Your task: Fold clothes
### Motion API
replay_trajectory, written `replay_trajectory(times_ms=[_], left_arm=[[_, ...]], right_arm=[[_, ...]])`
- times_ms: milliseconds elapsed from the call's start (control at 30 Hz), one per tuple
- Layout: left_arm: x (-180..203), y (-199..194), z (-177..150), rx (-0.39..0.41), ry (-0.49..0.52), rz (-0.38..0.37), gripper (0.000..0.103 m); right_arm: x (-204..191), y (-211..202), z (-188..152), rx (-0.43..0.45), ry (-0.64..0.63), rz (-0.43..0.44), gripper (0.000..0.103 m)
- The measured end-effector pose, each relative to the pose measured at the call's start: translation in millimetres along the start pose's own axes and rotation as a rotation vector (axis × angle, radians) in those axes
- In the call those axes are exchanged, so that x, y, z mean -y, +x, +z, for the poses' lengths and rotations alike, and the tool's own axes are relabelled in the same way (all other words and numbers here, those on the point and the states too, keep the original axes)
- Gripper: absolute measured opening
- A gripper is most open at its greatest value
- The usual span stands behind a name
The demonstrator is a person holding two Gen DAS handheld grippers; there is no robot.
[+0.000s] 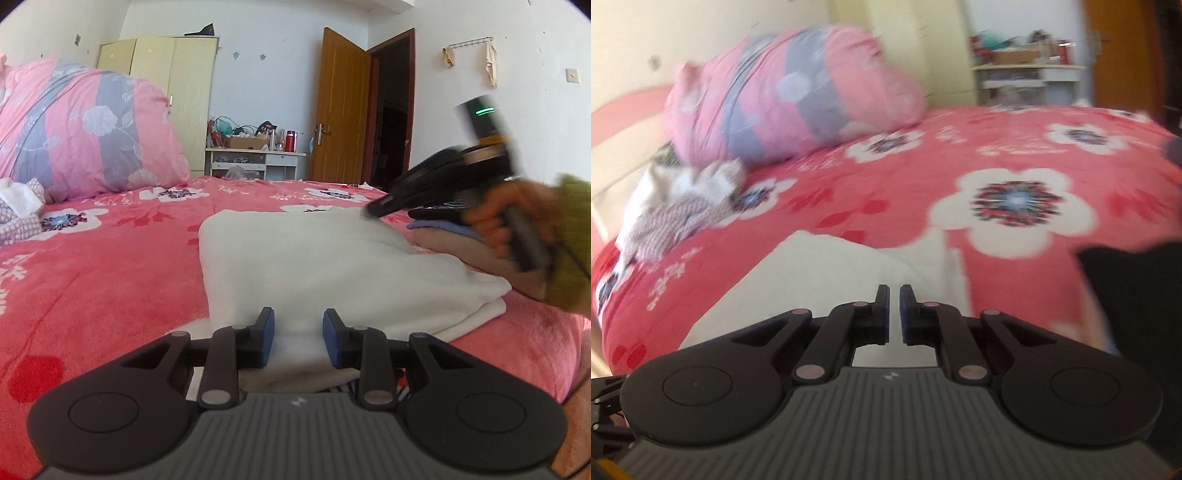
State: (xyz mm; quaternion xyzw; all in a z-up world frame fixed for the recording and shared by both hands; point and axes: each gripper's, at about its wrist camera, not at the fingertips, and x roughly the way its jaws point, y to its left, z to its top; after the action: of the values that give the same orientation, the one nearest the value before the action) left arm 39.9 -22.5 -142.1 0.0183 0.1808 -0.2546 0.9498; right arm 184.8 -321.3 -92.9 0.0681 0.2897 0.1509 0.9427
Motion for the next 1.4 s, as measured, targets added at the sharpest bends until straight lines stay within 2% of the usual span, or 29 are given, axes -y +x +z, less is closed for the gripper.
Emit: replay_trajectory(times_ms=[100, 133, 200, 233, 267, 367, 400, 500, 567, 600, 667, 700, 733, 767, 800, 833, 900, 1000, 1100, 1167, 1233, 1300, 1333, 1367, 1400], left_arm=[[-1.6, -1.5, -0.6, -0.002, -0.004, -0.017, 0.030], [-1.5, -2.1, -1.1, -0.002, -0.003, -0.018, 0.030], [-0.9, -3.1, -2.9, -0.002, 0.008, -0.016, 0.030], [-0.7, -3.6, -3.9, 0.002, 0.012, -0.017, 0.030], [-0.1, -3.8, -4.3, 0.005, 0.016, -0.017, 0.030], [1.1, -4.3, -5.8, 0.012, 0.031, -0.016, 0.030], [1.3, -3.8, -6.1, 0.013, 0.037, -0.014, 0.030], [3.0, -3.9, -6.4, 0.012, 0.051, -0.011, 0.031], [3.3, -4.9, -6.6, 0.011, 0.054, -0.011, 0.031], [3.3, -5.4, -6.7, 0.010, 0.055, -0.012, 0.031], [3.2, -6.0, -7.3, 0.012, 0.056, -0.012, 0.031], [3.2, -5.8, -7.4, 0.014, 0.058, -0.011, 0.031], [3.1, -5.4, -7.4, 0.015, 0.060, -0.010, 0.031], [2.9, -5.4, -7.8, 0.017, 0.061, -0.010, 0.031], [2.9, -5.6, -8.4, 0.020, 0.062, -0.010, 0.031], [3.2, -5.9, -8.7, 0.020, 0.063, -0.011, 0.031], [3.7, -6.5, -9.4, 0.022, 0.065, -0.012, 0.031], [4.3, -7.5, -9.6, 0.020, 0.067, -0.012, 0.031], [3.8, -8.0, -9.4, 0.020, 0.066, -0.012, 0.031], [3.9, -8.0, -9.6, 0.021, 0.068, -0.012, 0.031], [3.6, -8.0, -9.4, 0.020, 0.067, -0.013, 0.031], [3.6, -7.9, -8.9, 0.018, 0.066, -0.013, 0.031], [3.5, -7.8, -8.3, 0.016, 0.066, -0.013, 0.031], [3.4, -7.7, -7.6, 0.013, 0.066, -0.013, 0.031], [3.4, -7.5, -6.4, 0.009, 0.067, -0.012, 0.031]], right_arm=[[21.7, 56.9, 0.5, -0.083, -0.028, -0.071, 0.000], [34.3, 62.8, 0.7, -0.055, 0.025, -0.032, 0.000], [41.7, 57.3, 10.8, 0.001, 0.093, -0.086, 0.000], [44.4, 54.0, 15.7, 0.027, 0.117, -0.115, 0.006], [43.2, 47.6, 19.6, 0.042, 0.100, -0.146, 0.006], [49.4, 30.5, 25.3, 0.066, 0.163, -0.064, 0.006], [47.2, 29.4, 25.8, 0.062, 0.148, -0.041, 0.005], [44.5, 46.8, 28.6, 0.019, 0.123, -0.001, 0.006], [58.7, 63.8, 31.9, -0.012, 0.208, -0.018, 0.007], [66.4, 70.9, 33.6, -0.025, 0.259, -0.019, 0.010], [77.6, 83.6, 38.1, -0.058, 0.330, 0.034, 0.021], [81.7, 89.7, 39.8, -0.076, 0.358, 0.059, 0.033], [78.5, 94.3, 39.0, -0.099, 0.345, 0.074, 0.035], [73.6, 97.2, 39.6, -0.110, 0.307, 0.080, 0.032], [68.4, 97.8, 39.9, -0.102, 0.267, 0.069, 0.007], [64.0, 98.2, 40.2, -0.091, 0.233, 0.058, 0.004], [64.6, 98.3, 40.3, -0.051, 0.228, 0.029, 0.004], [73.5, 106.5, 33.9, -0.050, 0.255, -0.004, 0.005], [81.5, 86.0, 33.4, 0.049, 0.313, -0.107, 0.010], [82.5, 62.8, 36.8, 0.089, 0.333, -0.072, 0.010], [70.2, 39.9, 38.5, 0.087, 0.283, 0.021, 0.010], [54.9, 23.9, 31.4, 0.045, 0.208, 0.116, 0.009], [49.9, 21.3, 24.8, 0.008, 0.173, 0.123, 0.008], [47.9, 23.4, 16.3, -0.040, 0.142, 0.077, 0.008], [48.7, 27.8, 8.5, -0.089, 0.121, -0.015, 0.009]])
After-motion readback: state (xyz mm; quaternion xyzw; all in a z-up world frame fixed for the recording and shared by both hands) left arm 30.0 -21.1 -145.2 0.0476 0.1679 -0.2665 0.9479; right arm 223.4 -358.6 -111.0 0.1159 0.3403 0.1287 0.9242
